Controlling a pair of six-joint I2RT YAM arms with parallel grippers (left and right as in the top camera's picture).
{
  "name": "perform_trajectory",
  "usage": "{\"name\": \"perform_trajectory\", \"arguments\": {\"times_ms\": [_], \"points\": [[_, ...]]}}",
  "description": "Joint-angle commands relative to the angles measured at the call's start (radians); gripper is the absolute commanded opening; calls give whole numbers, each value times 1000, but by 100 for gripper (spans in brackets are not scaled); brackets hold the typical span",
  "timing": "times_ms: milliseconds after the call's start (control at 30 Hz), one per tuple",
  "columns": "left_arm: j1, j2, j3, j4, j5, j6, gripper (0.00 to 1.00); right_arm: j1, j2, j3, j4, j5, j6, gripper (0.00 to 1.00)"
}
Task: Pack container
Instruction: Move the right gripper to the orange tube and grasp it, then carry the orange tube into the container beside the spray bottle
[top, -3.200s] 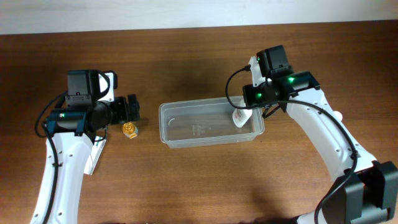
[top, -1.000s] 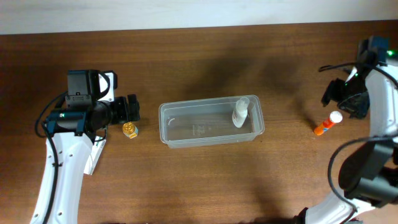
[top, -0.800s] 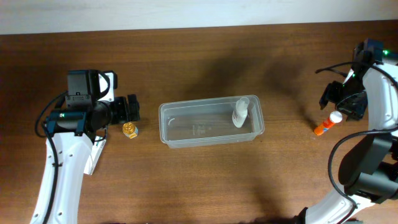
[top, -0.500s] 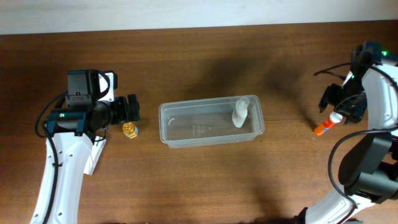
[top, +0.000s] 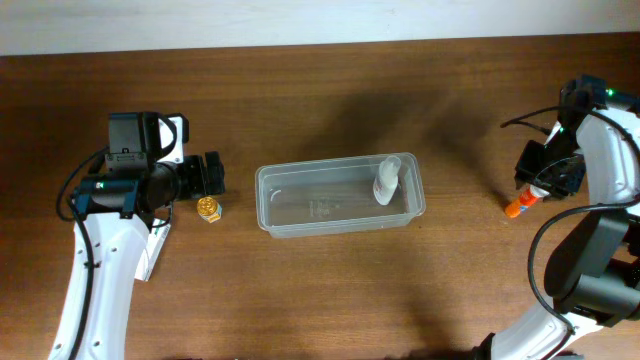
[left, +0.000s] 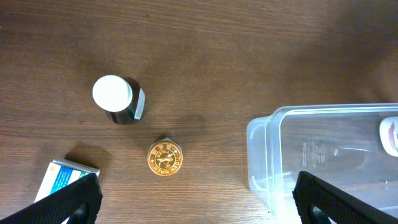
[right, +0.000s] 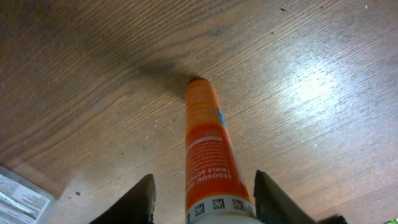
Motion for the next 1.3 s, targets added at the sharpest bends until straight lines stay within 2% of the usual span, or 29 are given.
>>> {"name": "perform_trajectory", "arguments": {"times_ms": [0, 567, 700, 1033, 1267], "points": [[-3, 1, 19, 3, 11, -6, 99, -6, 3, -9, 3, 1, 6, 37], [-3, 1, 19, 3, 11, -6, 99, -4, 2, 3, 2, 0, 6, 18], [-3, 1, 19, 3, 11, -6, 99, 19, -25, 36, -16, -7, -15, 18], [-3, 1, 19, 3, 11, -6, 99, 222, -266, 92, -43, -137, -210, 18], [-3, 1, 19, 3, 11, -6, 99, 411, -382, 92, -47, -138, -225, 18]]}}
